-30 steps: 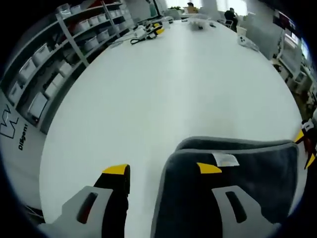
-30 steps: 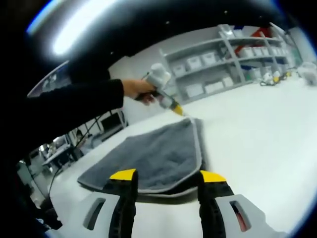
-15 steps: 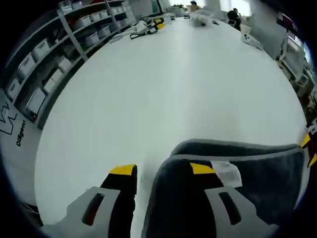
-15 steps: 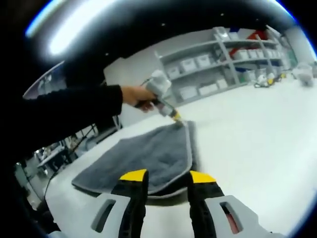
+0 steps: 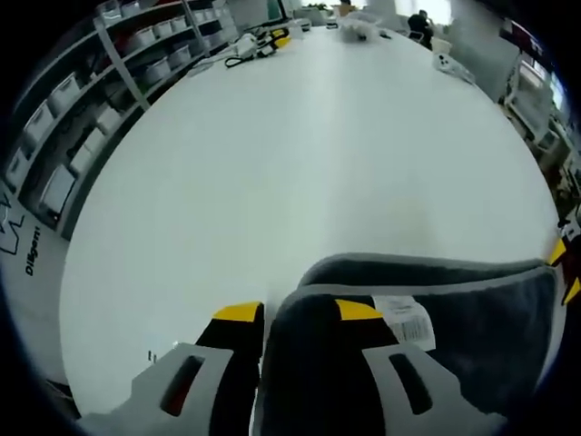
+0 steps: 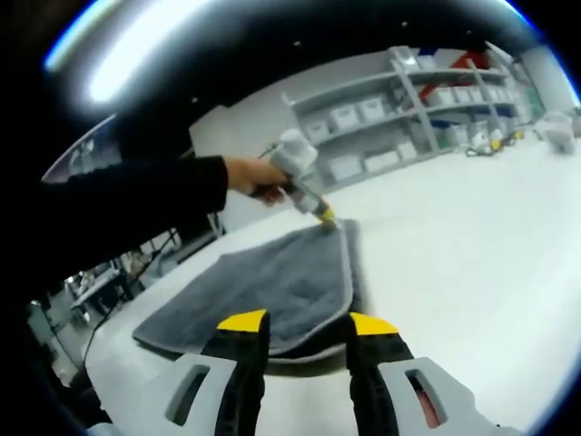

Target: Open the folded towel by lifting each exposed corner and separating the folded layers until the towel lies flat within the target outline without major curled edges

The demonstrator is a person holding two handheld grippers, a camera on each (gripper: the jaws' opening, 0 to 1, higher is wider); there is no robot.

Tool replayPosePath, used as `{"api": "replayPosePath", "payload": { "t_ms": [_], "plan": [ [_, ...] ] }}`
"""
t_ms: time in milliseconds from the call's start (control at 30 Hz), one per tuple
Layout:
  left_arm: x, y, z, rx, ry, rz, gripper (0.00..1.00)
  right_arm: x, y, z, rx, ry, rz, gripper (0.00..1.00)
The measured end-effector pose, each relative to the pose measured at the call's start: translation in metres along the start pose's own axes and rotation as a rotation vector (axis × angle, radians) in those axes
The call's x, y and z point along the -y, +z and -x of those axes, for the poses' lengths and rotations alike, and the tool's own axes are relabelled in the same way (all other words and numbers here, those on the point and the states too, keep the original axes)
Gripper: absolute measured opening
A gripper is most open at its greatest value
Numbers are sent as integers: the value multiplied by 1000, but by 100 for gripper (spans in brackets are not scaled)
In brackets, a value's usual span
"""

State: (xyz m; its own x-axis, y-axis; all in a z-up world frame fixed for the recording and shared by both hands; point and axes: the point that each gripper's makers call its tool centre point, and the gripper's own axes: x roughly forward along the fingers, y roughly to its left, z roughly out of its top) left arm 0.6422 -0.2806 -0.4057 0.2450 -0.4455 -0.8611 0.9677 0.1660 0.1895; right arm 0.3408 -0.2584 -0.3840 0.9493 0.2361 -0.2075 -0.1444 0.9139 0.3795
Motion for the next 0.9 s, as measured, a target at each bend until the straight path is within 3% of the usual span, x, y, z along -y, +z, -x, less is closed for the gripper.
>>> {"api": "replayPosePath", "payload": {
  "t_ms": [67, 367, 567, 900],
  "plan": [
    [6, 0, -1, 5, -39, 3, 20, -1, 0, 0, 0, 1, 2, 31],
    [17, 2, 12, 36, -26, -77, 16, 0, -3, 1, -4, 1, 7, 31],
    [22, 1, 22, 44, -30, -86, 11, 2, -5, -1, -20, -4, 8, 29],
    [16, 5, 26, 60, -47, -87, 5, 15, -7, -5, -50, -34, -38, 8]
  ]
}}
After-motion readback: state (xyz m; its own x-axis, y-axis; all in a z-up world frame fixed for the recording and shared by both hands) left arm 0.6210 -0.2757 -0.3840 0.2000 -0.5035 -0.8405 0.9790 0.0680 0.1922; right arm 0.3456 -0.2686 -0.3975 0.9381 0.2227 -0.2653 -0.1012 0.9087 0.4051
